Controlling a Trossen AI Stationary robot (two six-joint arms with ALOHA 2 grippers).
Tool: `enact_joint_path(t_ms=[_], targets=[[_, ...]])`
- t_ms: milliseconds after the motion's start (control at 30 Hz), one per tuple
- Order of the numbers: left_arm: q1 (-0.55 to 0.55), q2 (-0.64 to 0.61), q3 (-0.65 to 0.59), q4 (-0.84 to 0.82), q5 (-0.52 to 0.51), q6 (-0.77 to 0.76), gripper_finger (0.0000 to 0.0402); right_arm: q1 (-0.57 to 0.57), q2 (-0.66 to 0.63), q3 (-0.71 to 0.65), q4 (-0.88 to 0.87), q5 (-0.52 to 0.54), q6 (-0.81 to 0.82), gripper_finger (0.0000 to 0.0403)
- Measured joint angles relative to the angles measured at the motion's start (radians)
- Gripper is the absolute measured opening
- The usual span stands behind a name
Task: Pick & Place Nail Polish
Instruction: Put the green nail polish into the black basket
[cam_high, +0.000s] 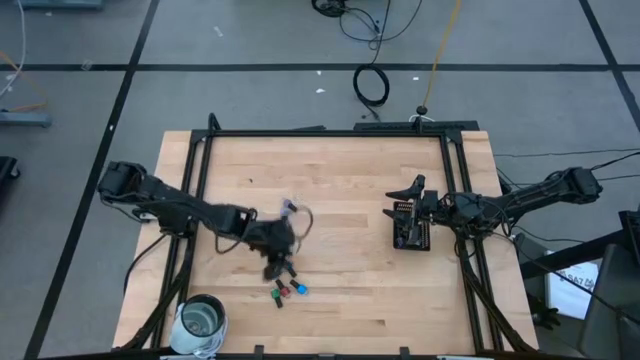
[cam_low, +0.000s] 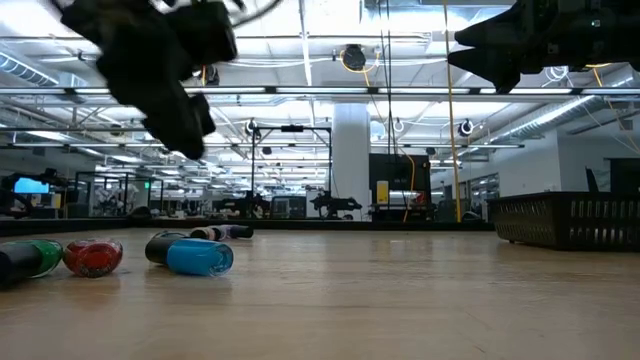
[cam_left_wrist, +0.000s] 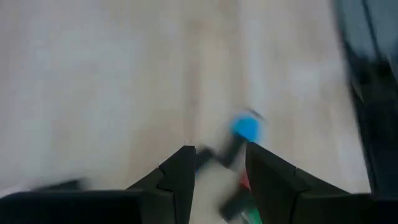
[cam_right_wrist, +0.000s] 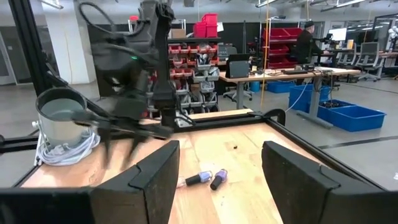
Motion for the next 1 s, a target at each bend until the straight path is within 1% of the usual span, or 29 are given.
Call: enact_joint_path(t_ms=[67,133,200,233,367,467,533,600,733,867,1000], targets=[[-0.043,0.001,0.0,-0.014,0.001,0.136,0.014,0.0,0.0,0.0,-0.001,0.0,0.0,0.0215],[-0.086,0.0,0.0,-0.035,-0.032,0.259,0.014,0.0,0.0,0.0,-0.007,0.0,0.0,0.0215],[-0.127,0.001,0.0,-0.055,-0.055,0.334,0.014,0.0,0.0,0.0,-0.008,0.0,0.0,0.0215],[-0.146,0.001,0.0,-0.053,-0.069,0.346,0.014,0.0,0.0,0.0,-0.008,0.0,0.0,0.0215],[-0.197,0.016,0.0,-0.016,-0.128,0.326,0.014,0.0,0.0,0.0,-0.008,0.0,0.0,0.0215],[-0.233,0.044,0.0,0.005,-0.119,0.314,0.014,0.0,0.0,0.0,-0.008,0.0,0.0,0.0215],[-0.258,0.078,0.003,0.039,-0.098,0.315,0.014,0.0,0.0,0.0,-0.007,0.0,0.0,0.0215],[-0.281,0.118,0.0,0.048,-0.099,0.325,0.014,0.0,0.0,0.0,-0.007,0.0,0.0,0.0215],[-0.305,0.185,0.0,0.113,-0.128,0.388,0.014,0.0,0.0,0.0,-0.006,0.0,0.007,0.0215],[-0.306,0.242,0.002,0.13,-0.158,0.348,0.014,0.0,0.0,0.0,-0.002,0.0,0.01,0.0215],[-0.306,0.281,0.005,0.124,-0.156,0.316,0.014,0.0,0.0,0.0,-0.003,-0.001,0.034,0.0215]])
